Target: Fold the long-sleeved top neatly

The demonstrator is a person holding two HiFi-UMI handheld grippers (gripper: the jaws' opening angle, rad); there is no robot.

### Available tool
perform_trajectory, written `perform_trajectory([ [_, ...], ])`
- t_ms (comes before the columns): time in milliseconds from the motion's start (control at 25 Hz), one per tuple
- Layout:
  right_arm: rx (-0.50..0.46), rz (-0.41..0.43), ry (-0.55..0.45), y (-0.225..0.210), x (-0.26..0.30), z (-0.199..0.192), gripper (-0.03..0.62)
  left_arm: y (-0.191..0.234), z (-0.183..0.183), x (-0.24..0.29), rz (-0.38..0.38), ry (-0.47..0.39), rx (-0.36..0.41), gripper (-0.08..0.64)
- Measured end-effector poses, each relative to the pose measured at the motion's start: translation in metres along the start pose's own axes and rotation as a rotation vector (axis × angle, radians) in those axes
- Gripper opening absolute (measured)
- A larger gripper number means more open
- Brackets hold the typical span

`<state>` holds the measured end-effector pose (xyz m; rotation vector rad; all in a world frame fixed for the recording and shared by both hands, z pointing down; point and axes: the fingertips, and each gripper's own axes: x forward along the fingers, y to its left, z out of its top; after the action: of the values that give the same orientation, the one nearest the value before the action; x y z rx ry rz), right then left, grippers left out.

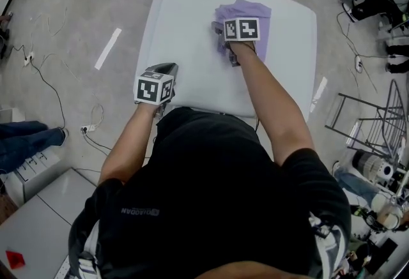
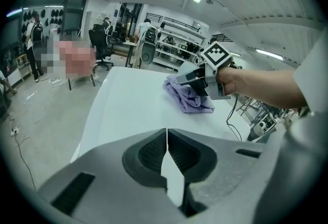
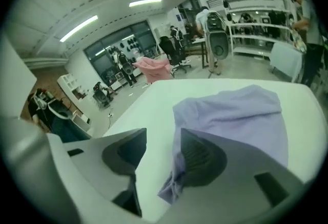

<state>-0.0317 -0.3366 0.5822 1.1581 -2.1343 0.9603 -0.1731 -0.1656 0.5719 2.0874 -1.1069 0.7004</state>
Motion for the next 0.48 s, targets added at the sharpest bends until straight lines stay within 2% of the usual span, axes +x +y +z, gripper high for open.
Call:
perform_trajectory([
  [120,-0.085,-0.001,-0.076,-0.003,-0.026,0.007,0.187,0.001,0.002,0.003,-0.008,-0.001,0.001,0.011],
  [280,-0.078,0.001,-0.17,-0.022,-0.074,-0.009,0.145,-0.007,0.007,0.012,-0.025,0.011,0.012,0.011],
  [360,-0.097,-0.013,-0.132,-0.029,-0.086,-0.037,0.135,-0.011,0.01,0.018,-0.038,0.011,0.028,0.011],
  [480,-0.147,-0.033,-0.063,-0.032,-0.087,-0.071,0.169,-0.018,0.012,0.026,-0.052,0.029,0.05,0.011],
])
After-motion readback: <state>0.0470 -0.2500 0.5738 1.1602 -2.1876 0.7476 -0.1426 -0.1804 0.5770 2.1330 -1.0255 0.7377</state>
